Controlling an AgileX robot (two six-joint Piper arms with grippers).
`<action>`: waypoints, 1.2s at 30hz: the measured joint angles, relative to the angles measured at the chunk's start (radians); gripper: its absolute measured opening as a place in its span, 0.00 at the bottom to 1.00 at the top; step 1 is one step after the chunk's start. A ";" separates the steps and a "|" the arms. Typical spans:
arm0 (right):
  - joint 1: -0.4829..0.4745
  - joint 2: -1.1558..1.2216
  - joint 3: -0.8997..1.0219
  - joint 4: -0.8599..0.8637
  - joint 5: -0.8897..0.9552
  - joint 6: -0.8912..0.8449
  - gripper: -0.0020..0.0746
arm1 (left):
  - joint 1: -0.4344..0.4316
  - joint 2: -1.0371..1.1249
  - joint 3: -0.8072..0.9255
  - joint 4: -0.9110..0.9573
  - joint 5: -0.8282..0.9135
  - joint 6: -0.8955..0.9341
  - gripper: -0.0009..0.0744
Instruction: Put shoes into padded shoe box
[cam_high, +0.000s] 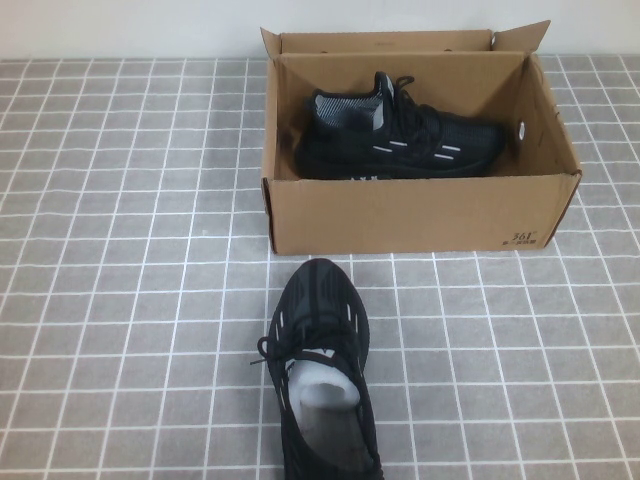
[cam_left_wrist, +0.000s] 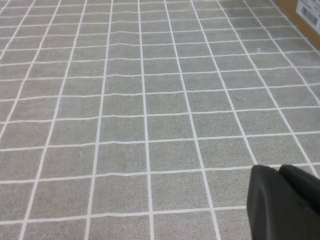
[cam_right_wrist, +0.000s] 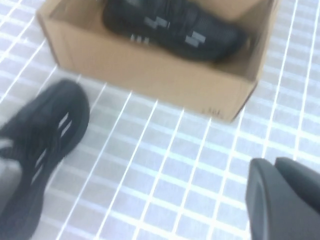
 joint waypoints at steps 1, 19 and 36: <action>0.000 -0.018 0.023 -0.004 0.011 0.000 0.02 | 0.000 0.000 0.000 0.000 0.000 0.000 0.01; -0.020 -0.098 0.138 -0.159 -0.028 0.000 0.02 | 0.000 0.000 0.000 0.000 0.000 0.000 0.01; -0.440 -0.571 0.810 -0.043 -0.690 0.004 0.02 | 0.000 0.000 0.000 0.000 0.000 0.000 0.01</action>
